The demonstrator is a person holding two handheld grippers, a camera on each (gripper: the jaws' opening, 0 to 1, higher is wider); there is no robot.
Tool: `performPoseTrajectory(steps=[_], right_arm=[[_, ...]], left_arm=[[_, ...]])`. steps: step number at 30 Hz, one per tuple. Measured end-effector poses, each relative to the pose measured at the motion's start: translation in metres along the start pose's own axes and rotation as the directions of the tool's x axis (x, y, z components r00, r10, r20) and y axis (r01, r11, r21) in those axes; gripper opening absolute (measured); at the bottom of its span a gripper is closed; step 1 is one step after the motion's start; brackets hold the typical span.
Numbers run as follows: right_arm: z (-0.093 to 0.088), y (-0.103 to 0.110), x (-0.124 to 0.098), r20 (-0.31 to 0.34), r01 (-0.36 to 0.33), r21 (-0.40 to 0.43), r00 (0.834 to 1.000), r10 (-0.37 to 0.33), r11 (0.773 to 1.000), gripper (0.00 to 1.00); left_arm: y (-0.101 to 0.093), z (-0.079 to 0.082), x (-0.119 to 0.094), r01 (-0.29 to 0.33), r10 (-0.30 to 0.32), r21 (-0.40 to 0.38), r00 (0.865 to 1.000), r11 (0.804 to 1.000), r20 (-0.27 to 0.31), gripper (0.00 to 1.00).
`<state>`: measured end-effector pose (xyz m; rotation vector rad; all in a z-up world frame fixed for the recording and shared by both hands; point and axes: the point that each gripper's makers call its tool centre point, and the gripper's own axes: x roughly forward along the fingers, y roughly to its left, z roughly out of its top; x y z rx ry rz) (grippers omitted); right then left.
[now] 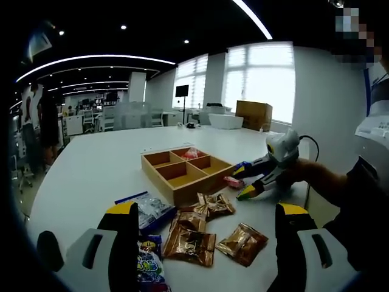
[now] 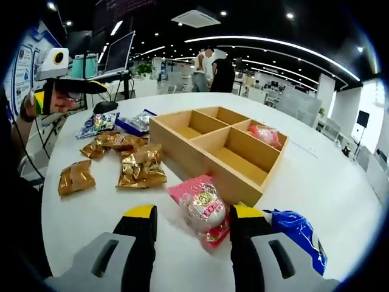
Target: Pick up the scattered marshmallows, QQ candies, Oreo cookies, and mixed nuts on the table and sort them into separate containers
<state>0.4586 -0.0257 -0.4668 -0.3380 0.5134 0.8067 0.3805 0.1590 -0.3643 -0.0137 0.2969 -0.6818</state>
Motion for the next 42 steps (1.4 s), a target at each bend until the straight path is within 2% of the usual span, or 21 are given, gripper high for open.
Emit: performPoseTrajectory(steps=[5,11,29,42], right_arm=[[0.0,-0.005,-0.001,0.003,0.015,0.015,1.0,-0.015,1.0,0.27],[-0.002,-0.008,0.0,-0.007,0.031,-0.004,1.0,-0.031,1.0,0.21],[0.0,-0.005,-0.001,0.007,0.027,-0.074,1.0,-0.026,0.997,0.11],[0.007,-0.006,-0.01,0.039,0.041,-0.061,0.998,-0.039,0.997,0.09]], left_arm=[[0.0,-0.001,-0.001,-0.001,0.001,-0.003,1.0,1.0,0.0,0.96],[0.0,-0.002,-0.002,-0.005,0.005,-0.005,1.0,1.0,0.003,0.96],[0.0,-0.003,-0.001,-0.007,0.007,-0.004,1.0,1.0,0.001,0.96],[0.0,-0.002,-0.004,-0.012,0.012,0.001,1.0,1.0,0.003,0.96]])
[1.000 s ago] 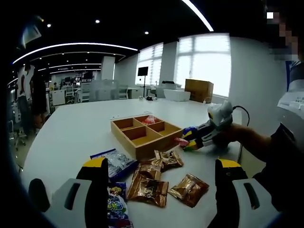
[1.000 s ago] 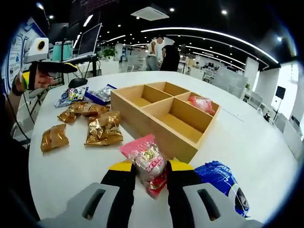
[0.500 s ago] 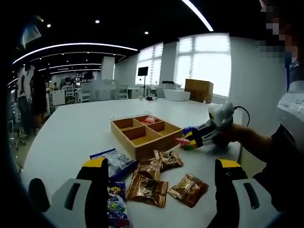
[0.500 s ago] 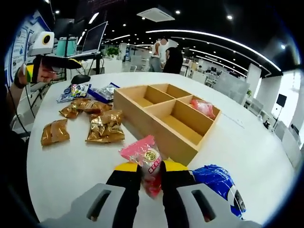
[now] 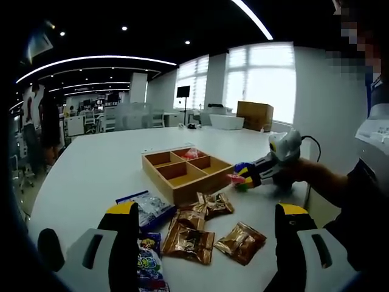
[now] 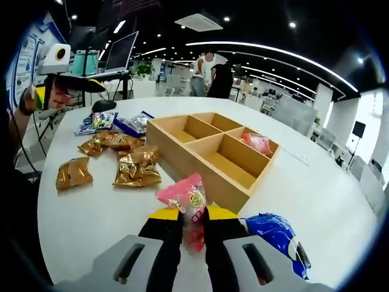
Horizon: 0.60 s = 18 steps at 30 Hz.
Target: Pick up the scattered marshmallows, QQ candies, Oreo cookies, and mixed nuts on the table and sort them into separate containers
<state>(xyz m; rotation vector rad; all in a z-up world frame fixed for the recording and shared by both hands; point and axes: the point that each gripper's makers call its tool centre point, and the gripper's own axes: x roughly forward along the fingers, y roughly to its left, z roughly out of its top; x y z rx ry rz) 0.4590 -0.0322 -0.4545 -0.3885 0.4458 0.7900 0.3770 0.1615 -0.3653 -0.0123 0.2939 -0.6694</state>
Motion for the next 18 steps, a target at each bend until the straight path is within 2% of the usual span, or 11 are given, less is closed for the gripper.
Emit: performPoseTrajectory(steps=[13,18], right_arm=[[0.016,0.005,-0.024,0.056,-0.004,-0.007,0.998,0.005,1.0,0.09],[0.027,0.006,-0.042,0.084,-0.005,-0.024,0.996,0.007,1.0,0.09]], left_arm=[[-0.001,0.003,-0.002,0.0,0.0,0.01,1.0,1.0,0.0,0.96],[-0.002,0.004,-0.002,0.0,0.0,0.014,1.0,1.0,0.0,0.96]])
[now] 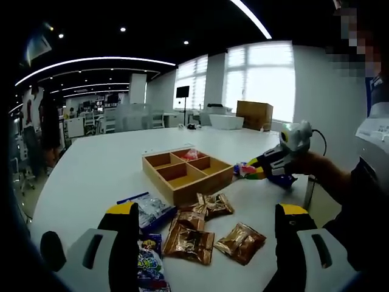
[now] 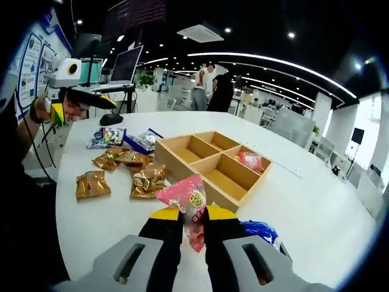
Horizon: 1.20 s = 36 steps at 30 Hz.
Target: Pick up the scattered marshmallows, QQ candies, Oreo cookies, and mixed nuts on the table and sort them into separate containers
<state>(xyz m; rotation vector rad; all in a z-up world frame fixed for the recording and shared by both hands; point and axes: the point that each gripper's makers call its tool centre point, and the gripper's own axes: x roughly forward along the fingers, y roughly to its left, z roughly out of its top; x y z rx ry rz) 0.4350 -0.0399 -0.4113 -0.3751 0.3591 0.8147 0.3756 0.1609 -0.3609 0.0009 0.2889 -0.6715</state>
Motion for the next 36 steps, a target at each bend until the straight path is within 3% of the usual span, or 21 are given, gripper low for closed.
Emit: performPoseTrajectory(steps=[6,17,36], right_arm=[[0.009,-0.002,-0.017,0.036,0.003,0.011,0.999,-0.003,1.0,0.09],[0.009,-0.008,-0.035,0.061,0.027,0.03,0.998,-0.028,0.999,0.09],[0.011,-0.014,-0.046,0.084,0.037,0.05,0.996,-0.041,0.998,0.09]], left_arm=[[-0.001,0.002,0.001,0.003,-0.003,0.005,1.0,1.0,0.0,0.96],[-0.004,0.002,0.003,0.006,-0.006,0.005,1.0,1.0,-0.002,0.96],[-0.007,0.003,0.004,0.003,-0.003,0.009,1.0,1.0,-0.006,0.96]])
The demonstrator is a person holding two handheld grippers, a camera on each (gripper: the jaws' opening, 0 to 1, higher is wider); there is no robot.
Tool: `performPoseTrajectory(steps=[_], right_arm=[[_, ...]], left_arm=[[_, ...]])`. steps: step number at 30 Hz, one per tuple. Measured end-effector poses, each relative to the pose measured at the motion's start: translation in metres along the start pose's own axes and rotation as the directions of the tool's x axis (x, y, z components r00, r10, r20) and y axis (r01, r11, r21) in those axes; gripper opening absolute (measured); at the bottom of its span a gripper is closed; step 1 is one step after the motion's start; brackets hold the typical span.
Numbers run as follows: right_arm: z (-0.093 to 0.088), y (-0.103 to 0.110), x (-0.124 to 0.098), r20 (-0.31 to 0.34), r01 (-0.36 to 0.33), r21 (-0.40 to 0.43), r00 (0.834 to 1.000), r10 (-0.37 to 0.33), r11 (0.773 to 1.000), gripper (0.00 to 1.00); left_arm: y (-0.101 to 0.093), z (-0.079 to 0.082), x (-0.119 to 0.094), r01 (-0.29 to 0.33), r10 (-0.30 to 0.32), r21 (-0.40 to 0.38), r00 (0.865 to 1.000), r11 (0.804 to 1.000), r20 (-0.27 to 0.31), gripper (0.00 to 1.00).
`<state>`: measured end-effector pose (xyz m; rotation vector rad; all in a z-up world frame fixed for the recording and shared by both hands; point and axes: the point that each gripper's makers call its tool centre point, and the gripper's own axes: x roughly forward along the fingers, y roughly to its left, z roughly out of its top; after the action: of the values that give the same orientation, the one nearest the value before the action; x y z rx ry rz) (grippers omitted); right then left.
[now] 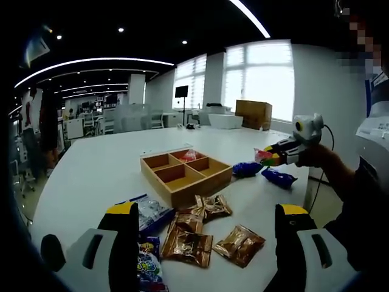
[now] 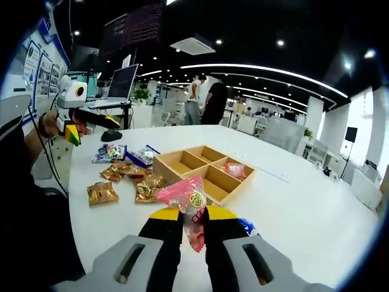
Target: Pick up the scattered marshmallows, QQ candies, Oreo cookies, and mixed nuts on the table and sort them into separate containers
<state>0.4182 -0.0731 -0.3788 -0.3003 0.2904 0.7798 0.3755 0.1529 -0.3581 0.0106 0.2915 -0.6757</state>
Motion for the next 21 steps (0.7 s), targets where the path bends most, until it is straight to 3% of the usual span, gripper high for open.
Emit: performPoseTrajectory(steps=[21], right_arm=[[0.012,-0.002,0.01,0.016,-0.022,0.011,1.0,0.021,1.0,0.09]], left_arm=[[0.003,0.001,-0.003,-0.003,0.003,0.0,1.0,1.0,0.004,0.96]])
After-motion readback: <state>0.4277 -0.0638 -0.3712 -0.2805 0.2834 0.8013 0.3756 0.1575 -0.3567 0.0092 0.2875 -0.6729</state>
